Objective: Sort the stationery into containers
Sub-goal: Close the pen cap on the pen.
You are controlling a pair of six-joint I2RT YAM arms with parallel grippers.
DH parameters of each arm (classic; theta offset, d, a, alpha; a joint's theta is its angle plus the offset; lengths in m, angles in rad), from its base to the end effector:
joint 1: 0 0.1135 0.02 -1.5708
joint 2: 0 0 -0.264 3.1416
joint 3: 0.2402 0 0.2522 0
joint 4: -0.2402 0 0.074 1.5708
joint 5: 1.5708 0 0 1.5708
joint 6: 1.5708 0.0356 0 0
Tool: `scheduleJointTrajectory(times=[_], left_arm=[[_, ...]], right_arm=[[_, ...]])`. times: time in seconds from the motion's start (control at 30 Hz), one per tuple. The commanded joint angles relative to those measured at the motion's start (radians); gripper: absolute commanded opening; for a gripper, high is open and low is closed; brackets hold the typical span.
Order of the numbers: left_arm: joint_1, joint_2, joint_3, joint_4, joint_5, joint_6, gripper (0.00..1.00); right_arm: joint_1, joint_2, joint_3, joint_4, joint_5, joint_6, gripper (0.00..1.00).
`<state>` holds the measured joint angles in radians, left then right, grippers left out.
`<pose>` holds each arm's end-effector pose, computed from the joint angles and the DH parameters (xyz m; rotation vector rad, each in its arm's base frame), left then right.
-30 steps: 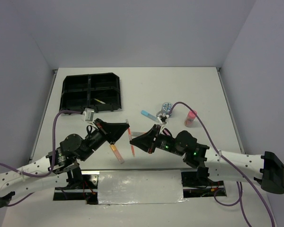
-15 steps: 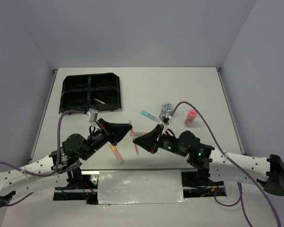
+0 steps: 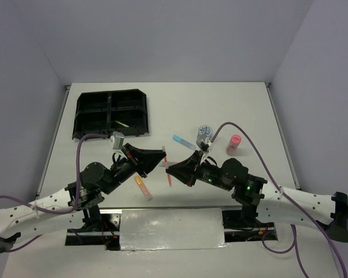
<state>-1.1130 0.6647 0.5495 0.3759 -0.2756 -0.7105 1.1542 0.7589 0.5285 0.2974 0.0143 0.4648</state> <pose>0.0825 -0.1456 0.3357 0.0329 1.4528 -1.3502 0.0773 0.1735 0.3050 -0.5445 1.5539 1.2665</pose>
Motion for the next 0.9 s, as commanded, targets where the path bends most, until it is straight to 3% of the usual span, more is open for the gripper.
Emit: scheduleJointTrajectory(times=[0.0, 0.87], left_arm=[[-0.016, 0.022, -0.040, -0.025, 0.113, -0.010, 0.00], [-0.022, 0.088, -0.045, 0.001, 0.170, -0.017, 0.00]], right_arm=[[-0.037, -0.046, 0.062, 0.178, 0.053, -0.044, 0.00], [-0.248, -0.043, 0.169, 0.226, -0.212, -0.017, 0.00]])
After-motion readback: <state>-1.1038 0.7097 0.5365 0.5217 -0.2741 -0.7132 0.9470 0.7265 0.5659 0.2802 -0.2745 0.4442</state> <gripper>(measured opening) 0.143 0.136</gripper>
